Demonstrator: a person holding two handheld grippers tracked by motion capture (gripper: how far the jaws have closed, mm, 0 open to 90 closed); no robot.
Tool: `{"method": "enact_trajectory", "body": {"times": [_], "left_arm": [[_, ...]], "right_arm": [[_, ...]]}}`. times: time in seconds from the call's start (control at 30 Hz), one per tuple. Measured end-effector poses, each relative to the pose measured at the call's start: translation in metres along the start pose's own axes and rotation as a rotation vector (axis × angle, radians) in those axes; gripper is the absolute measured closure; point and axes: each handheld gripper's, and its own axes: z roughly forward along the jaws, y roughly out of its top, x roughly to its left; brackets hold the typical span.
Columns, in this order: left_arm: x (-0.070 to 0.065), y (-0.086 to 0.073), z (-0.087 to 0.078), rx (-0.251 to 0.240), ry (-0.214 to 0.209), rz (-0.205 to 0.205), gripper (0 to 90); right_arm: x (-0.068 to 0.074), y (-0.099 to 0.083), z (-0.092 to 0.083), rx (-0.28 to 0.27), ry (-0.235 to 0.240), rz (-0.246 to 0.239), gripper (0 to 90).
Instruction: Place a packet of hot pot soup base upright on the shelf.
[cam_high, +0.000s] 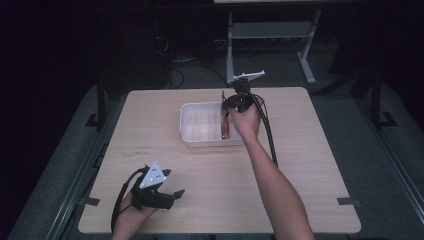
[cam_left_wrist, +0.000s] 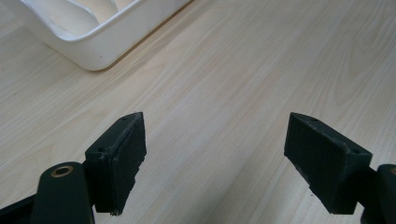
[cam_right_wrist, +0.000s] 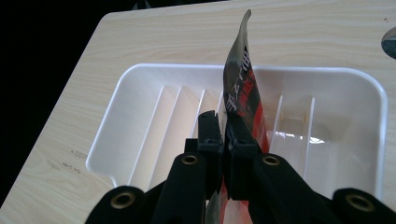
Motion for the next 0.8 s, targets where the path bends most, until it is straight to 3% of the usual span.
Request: {"method": "enact_trajectory", "body": {"times": [0.8], "left_arm": [[0.0003, -0.0002, 0.0003, 0.001, 0.001, -0.002, 20.3]], "right_arm": [[-0.0044, -0.0092, 0.0063, 0.075, -0.004, -0.026, 84.8]]}}
